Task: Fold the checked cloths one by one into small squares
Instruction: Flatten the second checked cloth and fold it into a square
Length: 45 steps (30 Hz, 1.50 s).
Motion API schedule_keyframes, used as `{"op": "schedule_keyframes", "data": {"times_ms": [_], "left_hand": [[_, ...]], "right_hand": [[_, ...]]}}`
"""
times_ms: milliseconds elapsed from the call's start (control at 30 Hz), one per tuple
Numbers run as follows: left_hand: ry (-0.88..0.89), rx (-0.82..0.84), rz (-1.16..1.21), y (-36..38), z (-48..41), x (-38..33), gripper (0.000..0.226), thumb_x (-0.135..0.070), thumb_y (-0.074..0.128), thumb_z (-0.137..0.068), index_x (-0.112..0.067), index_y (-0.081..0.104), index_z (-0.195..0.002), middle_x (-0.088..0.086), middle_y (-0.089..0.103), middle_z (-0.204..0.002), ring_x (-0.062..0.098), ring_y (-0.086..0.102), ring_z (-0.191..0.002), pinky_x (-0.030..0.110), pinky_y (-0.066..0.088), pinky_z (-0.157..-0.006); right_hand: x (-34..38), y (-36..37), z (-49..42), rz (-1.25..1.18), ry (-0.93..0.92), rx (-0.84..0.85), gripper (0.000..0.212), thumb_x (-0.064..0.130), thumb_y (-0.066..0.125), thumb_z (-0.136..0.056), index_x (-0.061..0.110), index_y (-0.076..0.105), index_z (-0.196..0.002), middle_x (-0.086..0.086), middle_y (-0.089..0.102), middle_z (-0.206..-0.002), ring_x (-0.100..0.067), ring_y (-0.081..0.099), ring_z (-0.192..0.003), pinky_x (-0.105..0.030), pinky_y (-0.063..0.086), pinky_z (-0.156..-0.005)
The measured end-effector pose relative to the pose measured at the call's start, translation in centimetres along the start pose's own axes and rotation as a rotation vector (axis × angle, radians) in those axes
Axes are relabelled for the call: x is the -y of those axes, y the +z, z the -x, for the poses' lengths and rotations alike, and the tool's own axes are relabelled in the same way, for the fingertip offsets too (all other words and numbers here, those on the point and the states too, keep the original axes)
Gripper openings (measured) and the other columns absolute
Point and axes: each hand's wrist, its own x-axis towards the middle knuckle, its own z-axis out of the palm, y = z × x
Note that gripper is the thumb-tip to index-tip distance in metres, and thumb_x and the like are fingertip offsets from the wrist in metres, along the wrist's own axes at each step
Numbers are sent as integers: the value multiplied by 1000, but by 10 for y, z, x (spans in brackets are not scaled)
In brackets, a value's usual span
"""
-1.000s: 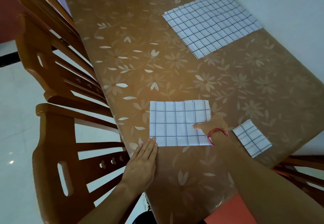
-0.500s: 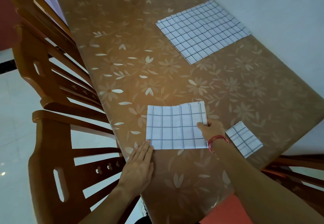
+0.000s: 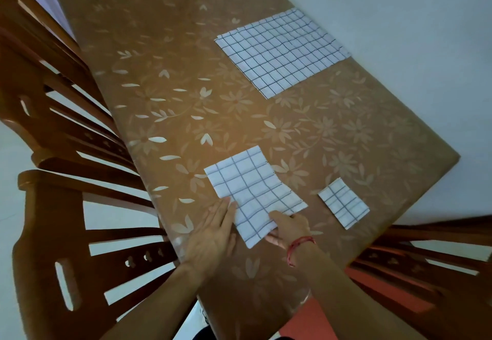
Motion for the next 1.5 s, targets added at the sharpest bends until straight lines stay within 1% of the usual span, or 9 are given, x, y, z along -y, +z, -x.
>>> {"op": "schedule_keyframes", "data": {"times_ms": [167, 400, 567, 667, 767, 867, 933, 1367, 1500], "left_hand": [[4, 62, 0, 9, 4, 5, 73, -25, 69, -83, -6, 37, -146, 15, 46, -146, 29, 44, -135, 44, 38, -110], [12, 49, -30, 5, 12, 7, 65, -19, 31, -72, -3, 59, -129, 14, 59, -133, 27, 57, -123, 49, 45, -100], [65, 37, -3, 1, 22, 12, 64, -17, 36, -71, -6, 60, -129, 11, 59, -134, 24, 58, -122, 37, 37, -106], [109, 60, 12, 0, 31, 17, 57, -19, 55, -74, -11, 60, -130, 7, 59, -135, 20, 57, -123, 28, 33, -109], [129, 133, 56, 5, 41, 23, 72, -17, 81, -67, -12, 56, -134, 7, 56, -139, 22, 54, -127, 31, 25, -109], [133, 147, 59, 4, 48, 26, 72, -20, 79, -69, -12, 54, -135, 7, 52, -142, 23, 49, -131, 34, 23, -109], [120, 104, 54, 0, 51, 26, 60, -31, 62, -77, -9, 56, -133, 8, 55, -139, 25, 50, -130, 34, 24, -112], [-41, -95, 221, -7, 33, 26, 41, -32, 44, -86, -9, 64, -113, 4, 68, -112, 22, 53, -111, 33, 36, -99], [-145, -113, 278, -6, 18, 29, 36, -33, 43, -93, -18, 61, -120, -2, 64, -121, 20, 53, -111, 32, 37, -97]], "right_hand": [[-13, -3, 14, -52, 82, 113, 17, -1, 64, -87, 2, 54, -100, -20, 65, -97, -34, 68, -84, -45, 57, -69], [-20, -23, 16, 447, -160, 355, 33, -6, 75, -70, 1, 69, -101, -16, 73, -98, -25, 72, -89, -35, 57, -73], [-25, -42, -2, 815, -485, -7, 10, 12, 79, -73, 14, 70, -69, 2, 66, -59, -13, 64, -60, -35, 57, -70], [-29, -53, -9, 800, -733, -15, 24, 30, 69, -81, 37, 58, -102, 16, 63, -87, -1, 60, -81, -20, 52, -73], [-35, -61, -17, 946, -881, -38, 31, 43, 58, -81, 39, 61, -111, 14, 56, -109, -7, 60, -94, -30, 53, -80], [-39, -65, -28, 1033, -1010, -10, 23, 18, 71, -73, 25, 73, -95, 7, 62, -117, -18, 57, -103, -43, 55, -79], [-43, -67, -36, 1140, -1128, 46, 43, -15, 68, -58, 16, 75, -87, -4, 67, -112, -19, 53, -98, -45, 57, -67], [-23, -57, -27, 1180, -853, 32, 4, 28, 67, -81, 31, 70, -82, 9, 66, -80, -6, 55, -80, -16, 41, -68], [-17, -50, -29, 1106, -807, -23, 20, 42, 53, -85, 28, 67, -79, 13, 61, -69, 5, 58, -68, -11, 43, -61]]}}
